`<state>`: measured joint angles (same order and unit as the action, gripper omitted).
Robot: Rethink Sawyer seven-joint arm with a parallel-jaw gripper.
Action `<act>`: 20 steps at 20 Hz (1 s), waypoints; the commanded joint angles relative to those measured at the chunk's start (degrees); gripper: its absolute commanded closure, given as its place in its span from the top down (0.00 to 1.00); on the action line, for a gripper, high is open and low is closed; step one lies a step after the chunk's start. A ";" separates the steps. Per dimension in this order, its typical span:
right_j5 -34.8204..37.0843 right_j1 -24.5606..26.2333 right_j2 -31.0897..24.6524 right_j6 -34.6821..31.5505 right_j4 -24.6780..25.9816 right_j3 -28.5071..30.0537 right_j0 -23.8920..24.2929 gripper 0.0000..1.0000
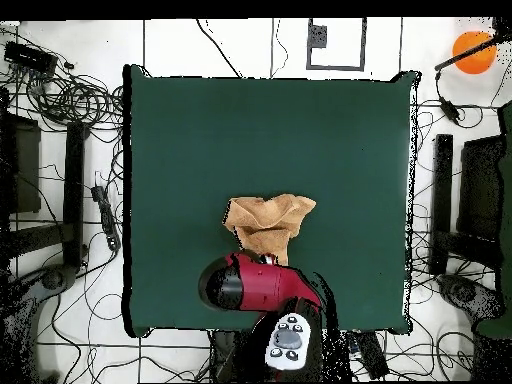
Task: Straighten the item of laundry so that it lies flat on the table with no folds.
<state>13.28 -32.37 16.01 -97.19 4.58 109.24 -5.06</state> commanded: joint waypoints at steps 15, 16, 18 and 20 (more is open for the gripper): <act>-4.63 4.82 -1.02 -13.21 -3.00 -3.51 -3.29 1.00; -5.74 5.34 -1.09 -13.25 -2.89 -3.41 -3.10 1.00; -7.63 6.35 -1.06 -13.19 -2.60 -3.40 -2.79 1.00; -8.64 7.18 -1.06 -12.85 -2.50 -3.65 -2.43 1.00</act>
<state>10.60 -28.75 17.26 -97.19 4.56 108.86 -6.41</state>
